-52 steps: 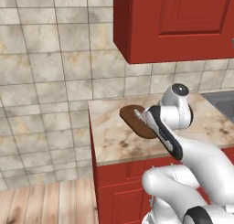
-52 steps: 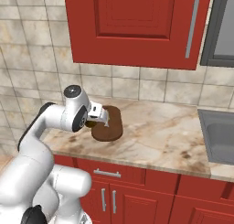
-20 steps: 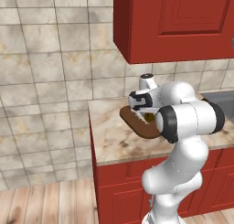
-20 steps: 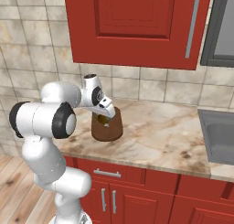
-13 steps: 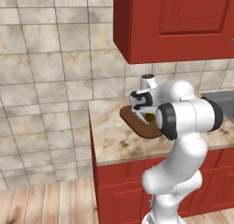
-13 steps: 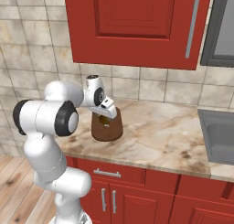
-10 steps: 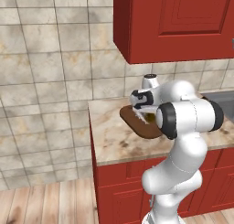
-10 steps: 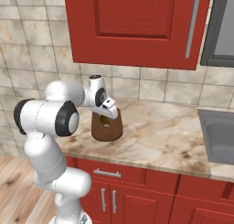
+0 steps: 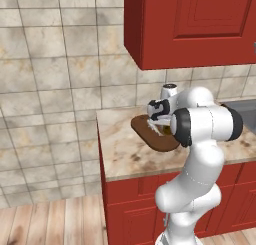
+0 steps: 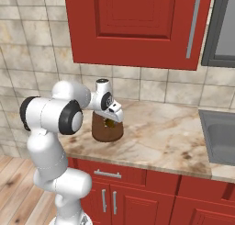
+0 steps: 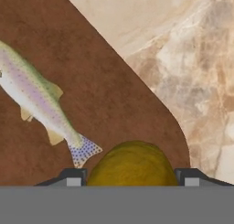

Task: Retrieve a lemon from the fridge and place it on the cutting board with the fish.

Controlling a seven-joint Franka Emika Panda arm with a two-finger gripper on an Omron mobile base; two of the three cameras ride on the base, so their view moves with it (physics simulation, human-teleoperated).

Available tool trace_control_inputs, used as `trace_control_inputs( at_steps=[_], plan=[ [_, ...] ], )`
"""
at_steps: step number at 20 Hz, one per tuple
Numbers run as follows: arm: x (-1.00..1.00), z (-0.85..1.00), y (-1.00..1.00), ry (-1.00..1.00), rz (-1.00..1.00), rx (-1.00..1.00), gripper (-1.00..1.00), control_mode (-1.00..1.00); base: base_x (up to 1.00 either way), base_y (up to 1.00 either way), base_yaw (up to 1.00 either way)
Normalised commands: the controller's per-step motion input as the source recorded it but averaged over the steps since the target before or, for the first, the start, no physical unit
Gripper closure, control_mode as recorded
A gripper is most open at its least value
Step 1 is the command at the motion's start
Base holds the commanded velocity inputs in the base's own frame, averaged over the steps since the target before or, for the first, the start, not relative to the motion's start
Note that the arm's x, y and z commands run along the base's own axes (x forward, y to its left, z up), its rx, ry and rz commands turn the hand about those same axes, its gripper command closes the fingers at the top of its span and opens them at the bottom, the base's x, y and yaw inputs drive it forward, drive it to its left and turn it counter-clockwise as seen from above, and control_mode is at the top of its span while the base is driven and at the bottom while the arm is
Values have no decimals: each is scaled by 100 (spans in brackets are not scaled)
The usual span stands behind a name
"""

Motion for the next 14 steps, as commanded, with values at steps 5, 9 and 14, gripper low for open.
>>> trace_control_inputs(
  at_steps=[5, 9, 14],
  plan=[
    [4, -16, -1, 0, 0, 0, 100, -100, 0, 0, 0],
    [0, -16, 0, 0, 0, 0, 100, -100, 0, 0, 0],
    [0, -22, 0, 0, 0, 0, 100, -100, 0, 0, 0]
  ],
)
